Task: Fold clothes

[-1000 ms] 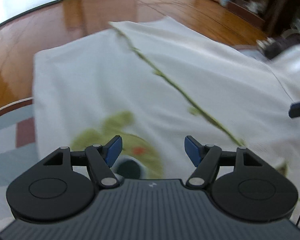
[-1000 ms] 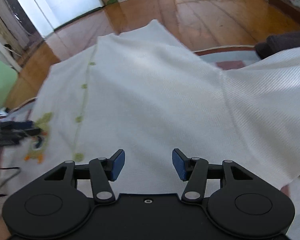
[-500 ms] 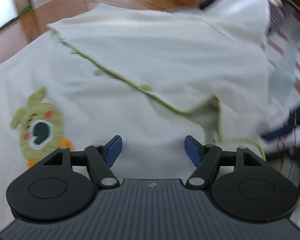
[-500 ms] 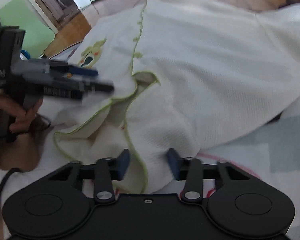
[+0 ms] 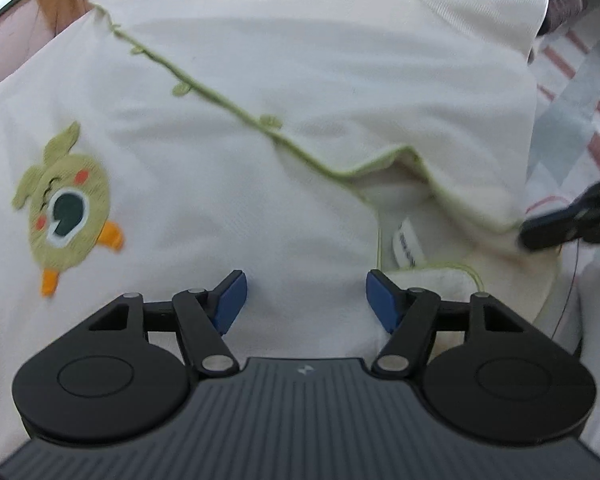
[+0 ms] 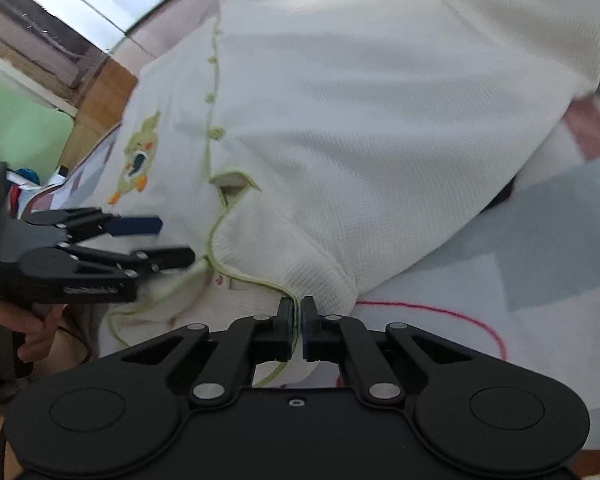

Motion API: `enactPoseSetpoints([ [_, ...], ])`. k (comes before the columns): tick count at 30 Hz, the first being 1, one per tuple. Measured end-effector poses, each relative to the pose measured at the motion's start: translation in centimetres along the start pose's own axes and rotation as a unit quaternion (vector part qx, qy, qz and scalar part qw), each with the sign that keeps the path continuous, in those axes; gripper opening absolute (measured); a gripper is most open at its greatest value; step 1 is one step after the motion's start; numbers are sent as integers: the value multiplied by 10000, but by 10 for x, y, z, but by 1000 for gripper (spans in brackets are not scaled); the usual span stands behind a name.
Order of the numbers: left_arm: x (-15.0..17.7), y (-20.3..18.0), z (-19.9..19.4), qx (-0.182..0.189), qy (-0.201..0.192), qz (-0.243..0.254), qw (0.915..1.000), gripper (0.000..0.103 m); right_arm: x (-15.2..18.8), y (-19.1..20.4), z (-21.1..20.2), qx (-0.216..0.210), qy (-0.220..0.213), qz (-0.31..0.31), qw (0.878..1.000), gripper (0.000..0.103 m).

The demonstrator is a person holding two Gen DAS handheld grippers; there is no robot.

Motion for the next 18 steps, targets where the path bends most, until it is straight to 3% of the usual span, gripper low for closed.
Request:
enactPoseSetpoints([
  [11, 9, 5, -23, -377, 254, -205, 9988, 66, 22, 6, -8, -12, 464, -339, 9983, 4],
  [18, -2, 48, -50, -858, 3, -597, 9945, 68, 4, 32, -34, -88, 227, -683, 9974, 13],
])
Point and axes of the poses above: each gripper's, at about its wrist camera, not at the fingertips, and z roughly the way its jaws point, y to its left, x to its underside, the point moved 4 cm from there along z, roughly the way its jaws point, and after that the axes turned 11 degrees about -y, right-handed, at the moved point
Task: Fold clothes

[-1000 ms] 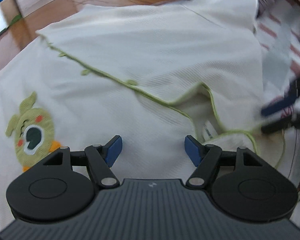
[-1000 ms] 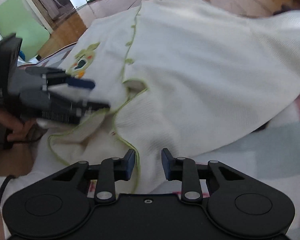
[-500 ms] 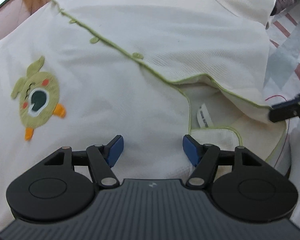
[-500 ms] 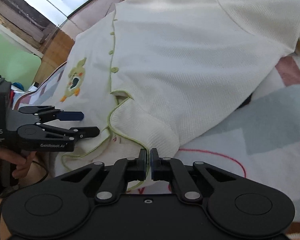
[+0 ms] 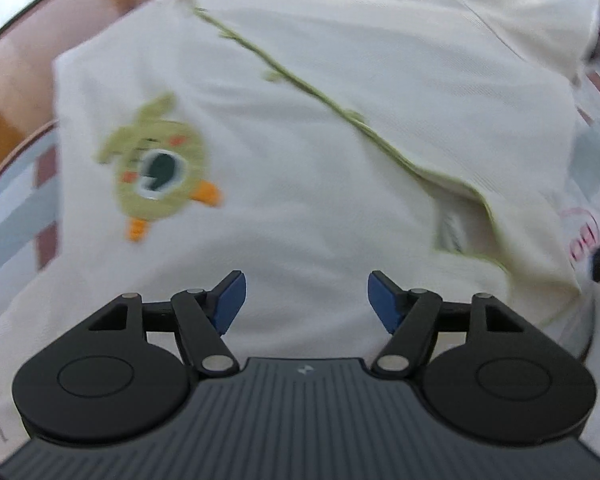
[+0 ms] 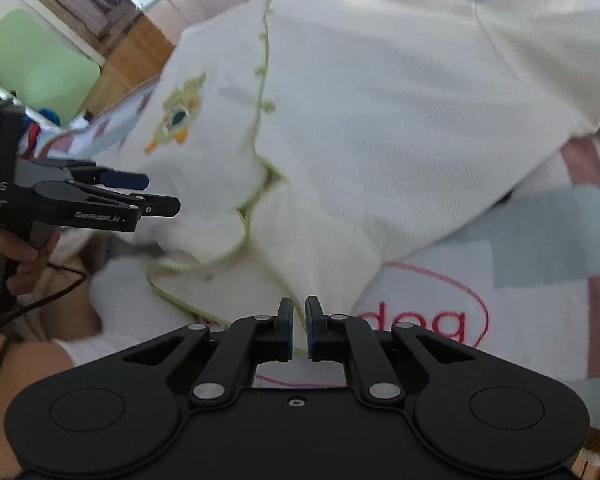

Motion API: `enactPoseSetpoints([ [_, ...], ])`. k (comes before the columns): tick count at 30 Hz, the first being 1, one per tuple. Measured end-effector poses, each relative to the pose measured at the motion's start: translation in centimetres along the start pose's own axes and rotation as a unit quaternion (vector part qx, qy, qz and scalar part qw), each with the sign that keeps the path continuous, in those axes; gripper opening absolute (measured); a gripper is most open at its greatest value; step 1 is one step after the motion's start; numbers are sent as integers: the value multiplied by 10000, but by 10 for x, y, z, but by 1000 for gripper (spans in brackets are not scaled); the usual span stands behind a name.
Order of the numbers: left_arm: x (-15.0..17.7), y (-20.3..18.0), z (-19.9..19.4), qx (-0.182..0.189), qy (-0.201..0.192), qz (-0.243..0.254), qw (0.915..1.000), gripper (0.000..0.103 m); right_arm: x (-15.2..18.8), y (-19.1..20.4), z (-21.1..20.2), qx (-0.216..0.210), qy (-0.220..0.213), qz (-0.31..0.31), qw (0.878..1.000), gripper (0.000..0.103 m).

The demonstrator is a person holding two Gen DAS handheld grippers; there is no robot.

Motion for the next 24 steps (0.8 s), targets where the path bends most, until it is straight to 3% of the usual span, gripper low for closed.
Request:
enactPoseSetpoints([
  [6, -21, 61, -21, -602, -338, -631, 9956, 69, -22, -6, -14, -414, -478, 804, 9948, 23],
  [10, -21, 106, -36, -973, -499, -936, 9896, 70, -32, -4, -10, -455, -568, 1003, 9923, 32],
  [11, -21, 117, -40, -1064, -523, -1001, 9879, 70, -37, -1, -6, -430, -576, 959, 9928, 36],
  [17, -14, 192, -67, -1626, -727, -1685, 9695, 70, -70, 18, 20, -348, -731, 612, 9948, 36],
  [24, 30, 251, -83, -1794, -922, -2308, 9519, 71, -108, 54, 51, -507, -1130, -160, 9922, 37],
])
Point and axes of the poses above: each gripper's, at about its wrist camera, not at the fingertips, and z roughly the way its jaws point, y to its left, x to its underside, the point moved 4 cm from there along z, roughly the way its jaws point, and after that the axes turned 11 degrees about -y, right-handed, at the moved point
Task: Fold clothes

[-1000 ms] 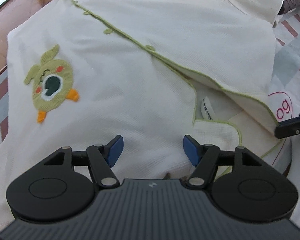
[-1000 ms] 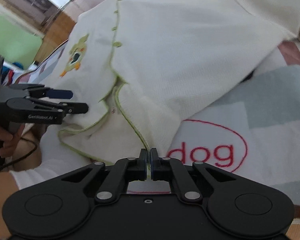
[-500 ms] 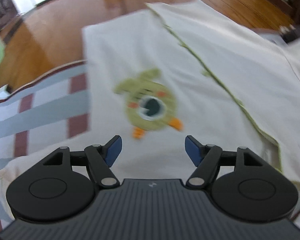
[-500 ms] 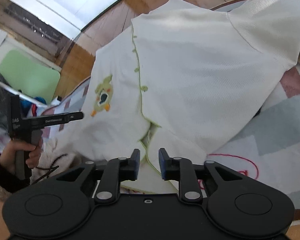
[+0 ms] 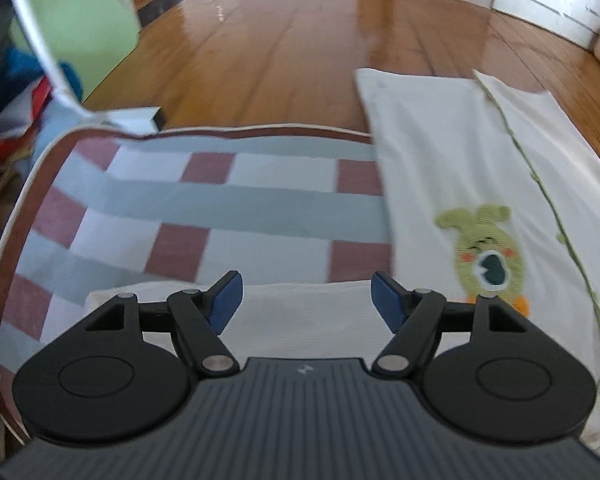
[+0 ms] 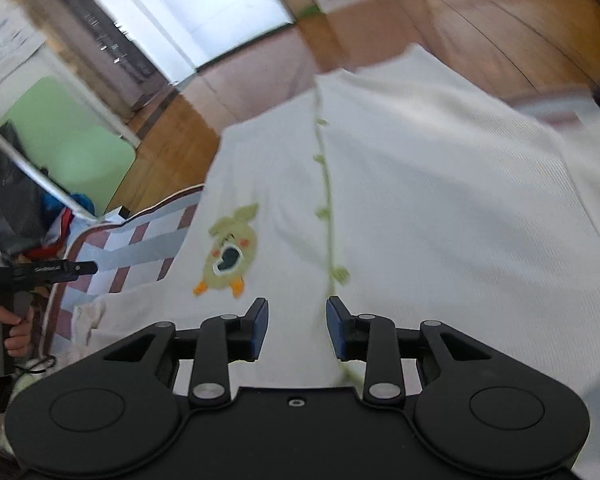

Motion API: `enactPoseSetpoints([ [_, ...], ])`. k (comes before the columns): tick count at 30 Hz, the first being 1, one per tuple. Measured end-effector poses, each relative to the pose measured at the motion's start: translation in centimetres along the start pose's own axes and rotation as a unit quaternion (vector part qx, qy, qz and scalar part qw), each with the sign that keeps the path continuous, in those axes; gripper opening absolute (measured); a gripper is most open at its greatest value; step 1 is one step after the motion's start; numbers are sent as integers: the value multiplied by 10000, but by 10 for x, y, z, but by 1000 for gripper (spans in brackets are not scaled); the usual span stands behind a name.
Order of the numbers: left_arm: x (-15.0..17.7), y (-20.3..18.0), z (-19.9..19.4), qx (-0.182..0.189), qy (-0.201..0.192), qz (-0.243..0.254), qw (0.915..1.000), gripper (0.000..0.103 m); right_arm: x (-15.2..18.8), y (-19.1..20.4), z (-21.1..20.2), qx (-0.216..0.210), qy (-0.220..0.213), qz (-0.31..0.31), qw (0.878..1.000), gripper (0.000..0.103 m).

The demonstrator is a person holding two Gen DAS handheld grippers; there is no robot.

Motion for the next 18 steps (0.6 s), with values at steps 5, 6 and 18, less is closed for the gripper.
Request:
enactPoseSetpoints([
  [5, 17, 63, 2, -569, -358, -618, 9958, 71, -6, 19, 31, -206, -36, -286, 9994, 37],
  [6, 20, 80, 3, -763, -382, -842, 9928, 71, -6, 22, 37, -270, -30, -295, 9992, 37],
  [18, 83, 177, 26, -1207, 194, -1784, 9763, 78, 27, 13, 67, 129, 332, -378, 9987, 37],
])
Point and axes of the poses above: each gripper's, at about its wrist camera, not at the fingertips, and z roughly the way its jaws point, y to its left, x to its underside, the point moved 4 cm from there along z, roughly the way its jaws point, and after that the axes turned 11 degrees about -y, right-handed, at the moved point
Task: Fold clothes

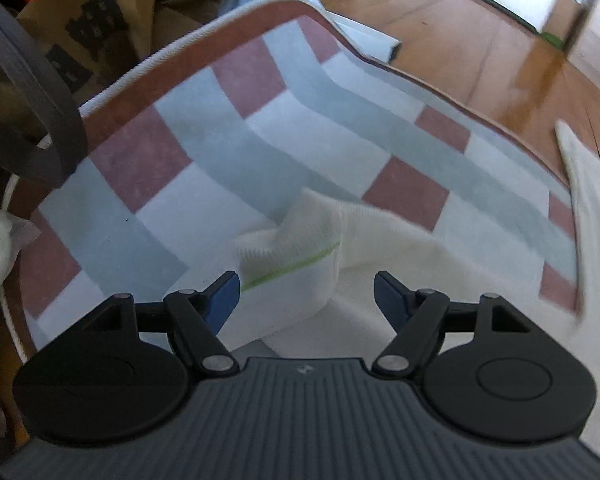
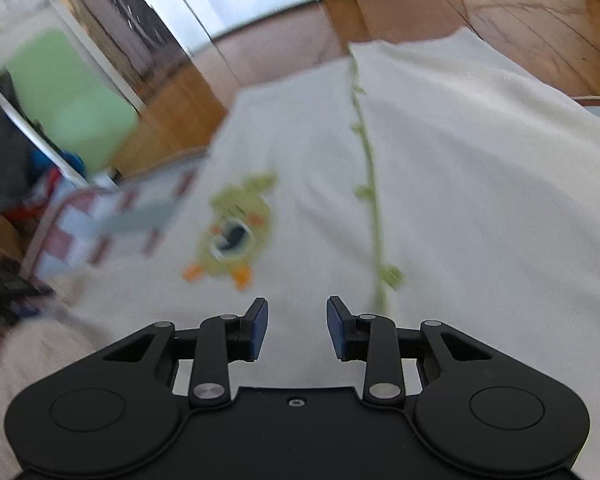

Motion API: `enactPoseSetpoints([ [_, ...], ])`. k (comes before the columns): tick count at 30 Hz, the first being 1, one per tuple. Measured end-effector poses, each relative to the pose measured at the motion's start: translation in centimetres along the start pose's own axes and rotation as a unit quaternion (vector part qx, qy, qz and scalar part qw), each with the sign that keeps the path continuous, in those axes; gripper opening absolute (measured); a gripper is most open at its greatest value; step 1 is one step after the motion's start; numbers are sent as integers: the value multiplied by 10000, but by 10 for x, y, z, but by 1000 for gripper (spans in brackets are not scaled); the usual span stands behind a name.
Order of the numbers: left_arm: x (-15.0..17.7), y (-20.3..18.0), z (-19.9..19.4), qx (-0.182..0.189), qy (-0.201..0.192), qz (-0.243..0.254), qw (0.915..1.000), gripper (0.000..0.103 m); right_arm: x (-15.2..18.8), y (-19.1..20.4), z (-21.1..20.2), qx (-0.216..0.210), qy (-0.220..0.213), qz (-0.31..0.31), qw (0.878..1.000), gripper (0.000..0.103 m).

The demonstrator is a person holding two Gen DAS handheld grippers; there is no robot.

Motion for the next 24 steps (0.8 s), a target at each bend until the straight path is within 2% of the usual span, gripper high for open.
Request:
enactPoseSetpoints([
  [3, 11, -4, 1, -115, -189, 754, 9969, 83, 5, -18, -3, 162, 36, 250, 9996, 37],
  [6, 22, -9, 10, 57, -422, 1420, 9889, 83, 5, -28, -7, 149, -11, 532, 9985, 37],
  [9, 25, -12, 26, 8, -508, 1806, 9822, 84, 5, -27, -8, 191, -16, 476, 9987, 37],
  [10, 21, -11, 29, 41, -543, 1784, 9824, 81, 5, -26, -8, 202, -9, 442, 9988, 37],
  [12, 12, -10, 34, 107, -612, 1741, 9828, 48, 5, -23, -7, 194, -22, 432, 9989, 37],
  [13, 7, -9, 36, 145, -604, 1723, 9831, 41, 5, -21, -8, 146, -52, 466, 9988, 37],
  [14, 3, -8, 38, 187, -566, 1708, 9835, 20, 5, -21, -9, 61, -99, 519, 9986, 37],
  [15, -1, -9, 39, 228, -521, 1721, 9834, 14, 5, -20, -10, -22, -139, 581, 9982, 38],
  [18, -17, -25, 14, 617, -613, 1686, 9818, 11, 6, -19, -11, -141, -184, 671, 9975, 39],
  [20, -29, -45, -18, 1229, -734, 1492, 9784, 11, 7, -17, -11, -149, -193, 635, 9977, 39],
  [22, -36, -70, -48, 1711, -875, 1196, 9740, 11, 6, -16, -13, -357, -304, 714, 9963, 39],
  [24, -32, -104, -66, 2147, -736, 985, 9689, 11, 4, -16, -13, -655, -423, 995, 9920, 39],
])
Point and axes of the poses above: each gripper's, at about its wrist camera, not at the fingertips, and z roughly the way its jaws point, y to its left, x to its underside, the point moved 4 cm from there along z, roughly the way its jaws point, and after that the axes turned 11 degrees about -y, right-handed, at the moved point
